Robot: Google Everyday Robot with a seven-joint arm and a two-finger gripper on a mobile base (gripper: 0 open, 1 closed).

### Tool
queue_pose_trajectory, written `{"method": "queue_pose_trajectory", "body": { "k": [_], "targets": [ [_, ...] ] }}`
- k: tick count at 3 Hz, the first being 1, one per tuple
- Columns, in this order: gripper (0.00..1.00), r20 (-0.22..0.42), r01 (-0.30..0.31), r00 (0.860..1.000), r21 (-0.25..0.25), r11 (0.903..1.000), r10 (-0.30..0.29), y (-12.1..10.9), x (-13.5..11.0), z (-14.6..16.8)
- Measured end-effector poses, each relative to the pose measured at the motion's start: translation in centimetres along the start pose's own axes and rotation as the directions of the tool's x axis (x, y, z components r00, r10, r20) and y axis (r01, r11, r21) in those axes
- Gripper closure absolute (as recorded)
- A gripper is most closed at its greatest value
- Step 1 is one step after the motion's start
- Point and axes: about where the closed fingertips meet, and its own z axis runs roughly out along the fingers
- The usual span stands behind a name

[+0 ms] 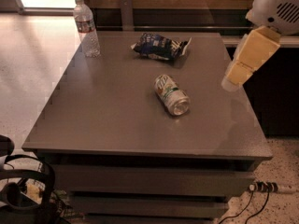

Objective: Place 7up can upright

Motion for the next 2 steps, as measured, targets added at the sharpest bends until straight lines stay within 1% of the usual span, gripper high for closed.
{"method": "queue_pose_trajectory", "body": {
  "k": [1,2],
  "targets": [
    [0.00,0.046,-0.134,0.990,-0.016,0.9909,0.134,0.0,-2.7,1.7],
    [0.00,0.045,-0.356,0.932,-0.061,0.9327,0.358,-1.1,-4.8,6.3]
  ]
}}
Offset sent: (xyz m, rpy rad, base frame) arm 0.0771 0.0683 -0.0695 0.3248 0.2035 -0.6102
